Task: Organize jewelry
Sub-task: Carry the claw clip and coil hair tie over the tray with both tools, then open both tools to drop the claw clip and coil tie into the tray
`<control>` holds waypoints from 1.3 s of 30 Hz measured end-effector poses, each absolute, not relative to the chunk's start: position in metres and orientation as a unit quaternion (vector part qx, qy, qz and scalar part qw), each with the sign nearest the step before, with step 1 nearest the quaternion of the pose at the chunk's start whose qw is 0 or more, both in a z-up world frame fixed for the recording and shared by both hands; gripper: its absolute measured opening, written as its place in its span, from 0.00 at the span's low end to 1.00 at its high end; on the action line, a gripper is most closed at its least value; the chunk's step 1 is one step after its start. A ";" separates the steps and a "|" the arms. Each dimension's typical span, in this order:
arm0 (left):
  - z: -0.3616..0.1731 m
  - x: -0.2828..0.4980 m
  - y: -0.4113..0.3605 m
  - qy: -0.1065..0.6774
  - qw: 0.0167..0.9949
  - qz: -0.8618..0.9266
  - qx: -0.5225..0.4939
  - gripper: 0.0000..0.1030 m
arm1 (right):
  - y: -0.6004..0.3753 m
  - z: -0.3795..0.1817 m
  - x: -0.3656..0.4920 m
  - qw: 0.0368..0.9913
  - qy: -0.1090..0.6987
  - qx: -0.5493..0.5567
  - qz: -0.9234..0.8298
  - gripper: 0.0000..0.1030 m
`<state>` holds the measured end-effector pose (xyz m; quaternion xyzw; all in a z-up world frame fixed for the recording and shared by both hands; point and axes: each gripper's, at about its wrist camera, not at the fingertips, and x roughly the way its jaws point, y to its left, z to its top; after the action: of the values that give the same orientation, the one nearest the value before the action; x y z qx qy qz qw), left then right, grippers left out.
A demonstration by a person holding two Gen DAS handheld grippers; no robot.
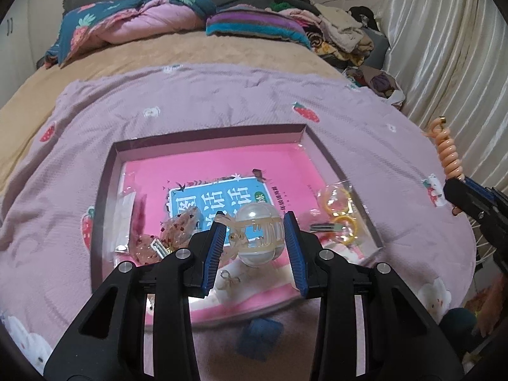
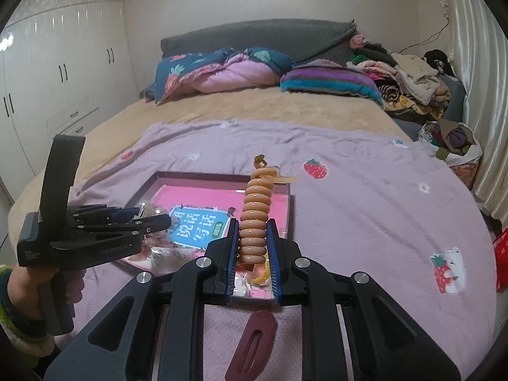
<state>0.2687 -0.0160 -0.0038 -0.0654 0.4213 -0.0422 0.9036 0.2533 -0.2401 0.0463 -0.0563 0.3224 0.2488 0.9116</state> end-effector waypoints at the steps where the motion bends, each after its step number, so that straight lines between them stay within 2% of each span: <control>1: -0.006 0.272 -0.015 0.424 0.902 -0.043 -0.066 0.28 | -0.237 0.042 0.257 0.909 0.328 -0.059 0.249 0.16; 7: -0.022 0.283 -0.011 0.439 0.895 -0.041 -0.069 0.28 | -0.217 0.013 0.272 0.895 0.360 -0.073 0.252 0.16; 18: -0.019 0.277 0.000 0.437 0.896 -0.034 -0.070 0.31 | -0.196 -0.034 0.291 0.872 0.411 -0.094 0.249 0.18; 20: -0.017 0.275 0.003 0.435 0.897 -0.030 -0.071 0.32 | -0.194 -0.037 0.291 0.870 0.417 -0.093 0.246 0.22; 22: -0.014 0.272 0.005 0.433 0.898 -0.029 -0.072 0.32 | -0.197 -0.033 0.287 0.872 0.413 -0.087 0.248 0.35; 23: -0.012 0.270 0.006 0.431 0.899 -0.027 -0.073 0.32 | -0.198 -0.029 0.284 0.875 0.407 -0.084 0.247 0.38; 26: -0.005 0.263 0.007 0.424 0.902 -0.027 -0.074 0.35 | -0.206 -0.017 0.273 0.884 0.393 -0.081 0.242 0.43; 28: -0.001 0.258 0.006 0.420 0.904 -0.027 -0.073 0.38 | -0.214 -0.009 0.266 0.889 0.385 -0.072 0.237 0.53; 31: 0.005 0.250 0.005 0.412 0.908 -0.026 -0.069 0.43 | -0.227 0.004 0.254 0.898 0.370 -0.057 0.232 0.56; 35: 0.014 0.237 0.003 0.401 0.914 -0.021 -0.060 0.57 | -0.242 0.018 0.237 0.906 0.354 -0.043 0.227 0.66; 39: 0.018 0.225 0.002 0.395 0.917 -0.020 -0.058 0.68 | -0.251 0.024 0.223 0.909 0.349 -0.037 0.227 0.69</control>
<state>0.2255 0.0019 0.0176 -0.0578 0.3948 -0.0204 0.9167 0.2230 -0.2510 0.0240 -0.0372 0.3488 0.2268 0.9086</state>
